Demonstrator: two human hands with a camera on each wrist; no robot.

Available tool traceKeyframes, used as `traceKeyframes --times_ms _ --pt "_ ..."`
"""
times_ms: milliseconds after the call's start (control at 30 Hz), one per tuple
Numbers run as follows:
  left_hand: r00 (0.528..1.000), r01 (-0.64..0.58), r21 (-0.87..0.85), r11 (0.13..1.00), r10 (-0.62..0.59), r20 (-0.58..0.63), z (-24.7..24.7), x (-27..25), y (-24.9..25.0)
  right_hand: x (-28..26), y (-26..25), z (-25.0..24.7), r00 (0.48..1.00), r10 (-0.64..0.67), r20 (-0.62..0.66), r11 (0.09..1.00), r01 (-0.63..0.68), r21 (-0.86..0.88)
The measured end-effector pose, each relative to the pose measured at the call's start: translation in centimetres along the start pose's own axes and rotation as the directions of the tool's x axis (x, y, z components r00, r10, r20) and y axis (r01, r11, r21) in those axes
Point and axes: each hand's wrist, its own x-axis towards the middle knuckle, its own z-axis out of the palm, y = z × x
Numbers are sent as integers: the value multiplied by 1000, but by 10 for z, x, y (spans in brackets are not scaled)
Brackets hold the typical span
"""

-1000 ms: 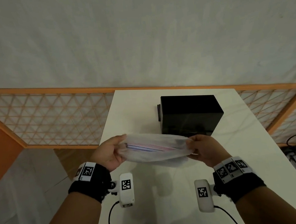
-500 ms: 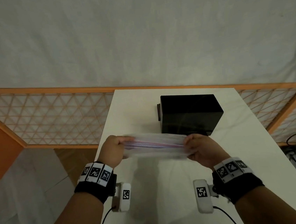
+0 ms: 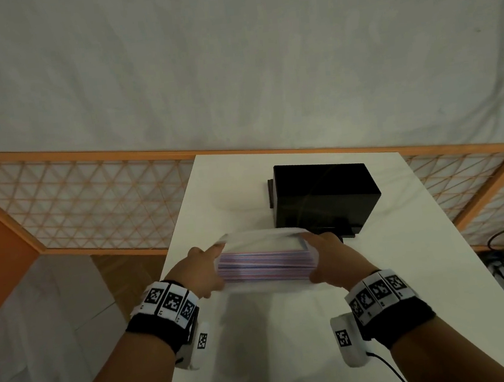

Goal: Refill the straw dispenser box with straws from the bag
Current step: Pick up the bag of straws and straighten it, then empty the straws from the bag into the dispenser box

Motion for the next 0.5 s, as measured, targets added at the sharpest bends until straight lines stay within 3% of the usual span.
traceKeyframes --times_ms 100,167,267,333,367,500 --pt "996 -82 -188 979 87 22 1 -3 -4 0 3 -4 984 -75 160 992 58 108" --pt "988 -142 -284 948 153 16 -2 -8 -7 2 7 -11 979 -96 179 977 58 206" --pt "987 -160 -410 898 150 -58 -10 -16 -16 15 15 -33 995 -20 -98 925 55 377" --pt "988 -155 -532 832 116 -106 -16 -19 -26 28 22 -52 944 90 -319 930 35 365" --pt "986 -160 -568 807 102 -132 -19 -20 -31 34 26 -61 927 116 -357 945 8 328" --pt "962 -249 -637 729 110 -251 -31 -27 -38 60 42 -67 970 166 -178 983 -149 104"
